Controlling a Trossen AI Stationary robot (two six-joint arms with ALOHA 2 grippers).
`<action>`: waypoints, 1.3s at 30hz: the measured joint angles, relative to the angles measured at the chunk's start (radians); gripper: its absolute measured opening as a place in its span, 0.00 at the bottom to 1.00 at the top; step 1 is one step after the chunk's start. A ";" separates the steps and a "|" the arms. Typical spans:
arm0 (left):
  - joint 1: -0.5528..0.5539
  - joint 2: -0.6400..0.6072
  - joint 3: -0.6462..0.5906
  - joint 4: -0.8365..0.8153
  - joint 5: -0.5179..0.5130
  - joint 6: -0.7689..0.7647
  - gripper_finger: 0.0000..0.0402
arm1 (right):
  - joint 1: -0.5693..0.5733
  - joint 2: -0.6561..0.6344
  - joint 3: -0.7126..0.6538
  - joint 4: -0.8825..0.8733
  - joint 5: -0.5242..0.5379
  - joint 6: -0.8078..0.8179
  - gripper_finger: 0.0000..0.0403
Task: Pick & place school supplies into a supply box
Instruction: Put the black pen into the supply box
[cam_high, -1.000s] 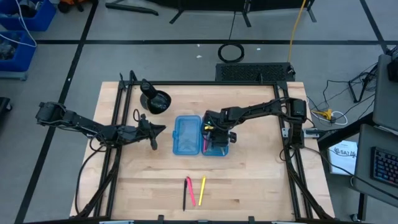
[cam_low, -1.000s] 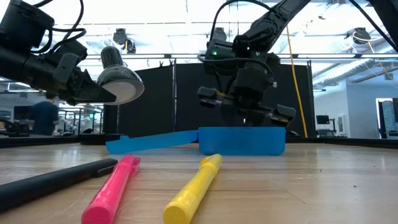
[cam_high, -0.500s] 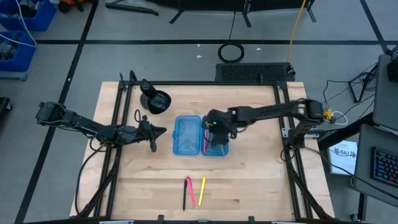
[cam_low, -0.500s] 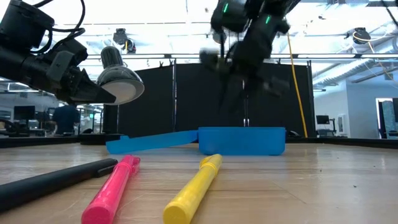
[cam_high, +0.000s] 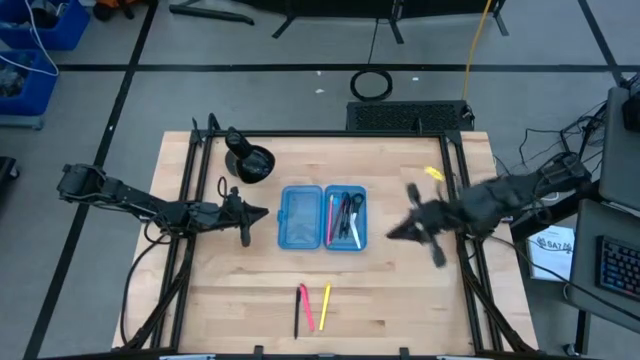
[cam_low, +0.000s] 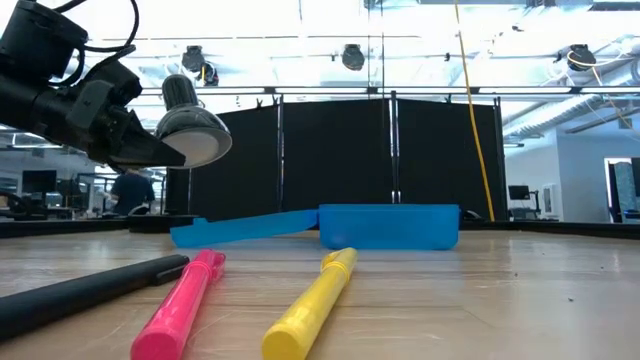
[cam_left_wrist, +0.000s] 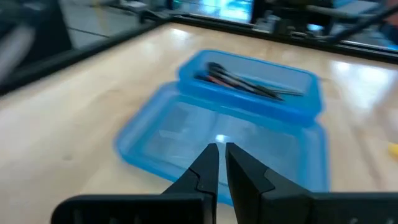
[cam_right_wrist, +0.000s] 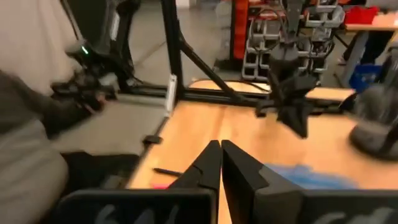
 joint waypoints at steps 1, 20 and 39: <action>0.000 0.000 0.000 0.000 0.025 -0.002 0.08 | 0.045 -0.049 -0.067 0.038 0.060 0.038 0.01; -0.039 0.000 0.001 -0.017 0.200 0.093 0.08 | 0.049 -0.374 -0.815 0.643 0.277 -0.159 0.00; -0.093 0.000 0.132 0.097 0.033 0.117 0.08 | 0.019 -0.384 -0.966 0.746 0.179 -0.087 0.00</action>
